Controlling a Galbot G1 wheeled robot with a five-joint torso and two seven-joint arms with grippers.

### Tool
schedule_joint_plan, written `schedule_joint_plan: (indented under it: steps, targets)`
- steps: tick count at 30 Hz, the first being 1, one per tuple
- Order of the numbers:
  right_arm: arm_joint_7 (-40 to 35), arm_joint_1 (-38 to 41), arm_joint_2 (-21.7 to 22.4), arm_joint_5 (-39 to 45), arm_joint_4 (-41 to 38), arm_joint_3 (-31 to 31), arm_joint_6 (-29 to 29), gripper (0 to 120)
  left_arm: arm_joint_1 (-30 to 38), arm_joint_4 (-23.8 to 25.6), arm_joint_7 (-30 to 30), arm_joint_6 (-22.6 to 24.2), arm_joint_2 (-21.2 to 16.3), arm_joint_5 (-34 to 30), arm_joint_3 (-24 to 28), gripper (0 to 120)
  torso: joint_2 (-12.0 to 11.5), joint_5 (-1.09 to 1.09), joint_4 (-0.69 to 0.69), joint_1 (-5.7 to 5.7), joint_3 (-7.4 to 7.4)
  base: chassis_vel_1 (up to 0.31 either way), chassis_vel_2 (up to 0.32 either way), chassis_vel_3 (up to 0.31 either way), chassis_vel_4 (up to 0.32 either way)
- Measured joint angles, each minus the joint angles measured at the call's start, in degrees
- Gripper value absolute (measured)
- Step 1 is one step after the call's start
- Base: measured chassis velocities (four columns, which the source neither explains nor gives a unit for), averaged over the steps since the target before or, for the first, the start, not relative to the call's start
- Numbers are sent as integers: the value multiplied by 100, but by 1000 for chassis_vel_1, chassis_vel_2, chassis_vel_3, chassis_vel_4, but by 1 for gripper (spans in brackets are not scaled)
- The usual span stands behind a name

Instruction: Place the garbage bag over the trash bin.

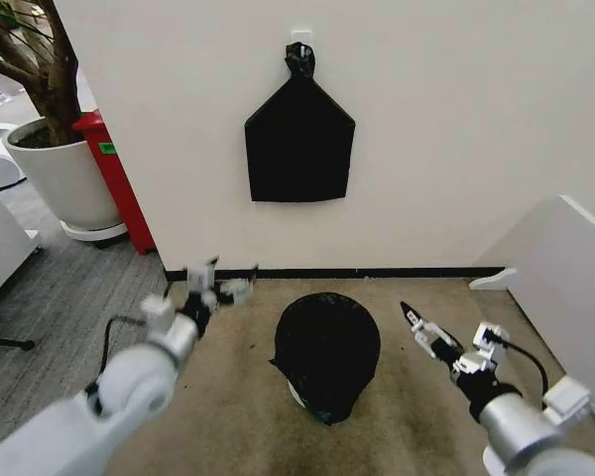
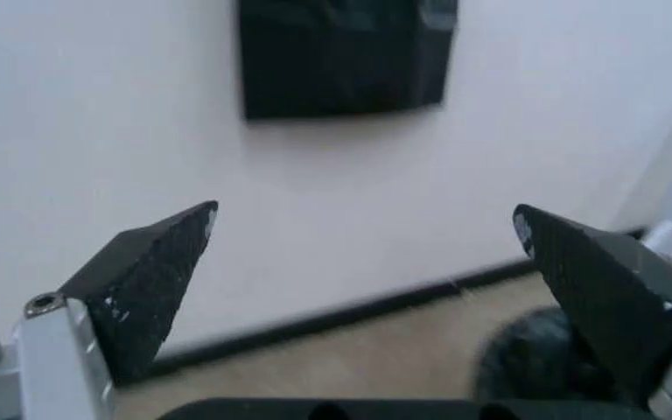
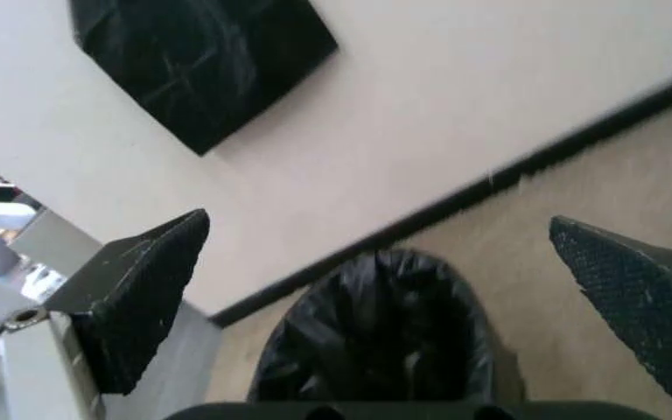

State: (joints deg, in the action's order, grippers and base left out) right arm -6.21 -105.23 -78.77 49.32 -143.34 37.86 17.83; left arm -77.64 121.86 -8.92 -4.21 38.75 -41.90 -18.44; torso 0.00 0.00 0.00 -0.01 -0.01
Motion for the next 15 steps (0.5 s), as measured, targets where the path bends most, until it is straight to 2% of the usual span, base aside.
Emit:
schedule_joint_plan:
  steps: [3,5,6,8,11,12,15]
  targets:
    - [301,-159,-155,-852,0,-204,-492,100,-1146,249,315,-272,229,94,-1067,100,0,-5,-1,0,1,0,0,0,0]
    - [500,-214,-307,-1542,36,-307,-915,100,-2043,498,531,-446,562,185,-1916,100,0,-1,1,0,0,0,0,0,0]
    - [500,-214,-307,-1542,36,-307,-915,100,-2043,498,531,-446,562,185,-1916,100,0,-1,1,0,0,0,0,0,0]
    - [791,-312,-475,-2099,171,-324,-1419,100,-2872,701,825,-695,1020,355,-2672,100,0,-3,2,0,0,0,0,0,0]
    - [1000,-455,-634,-2487,285,-256,-1789,100,-3553,861,1107,-900,1465,474,-3188,100,0,-2,0,0,0,0,0,0,0]
    - [1144,-562,-741,-2725,371,-156,-2013,100,-3951,988,1244,-991,1755,512,-3427,100,0,-2,1,0,0,0,0,0,0]
    - [1220,-622,-791,-2833,427,-91,-2147,100,-4113,1055,1301,-1031,1891,533,-3512,100,0,0,3,0,0,0,0,0,0]
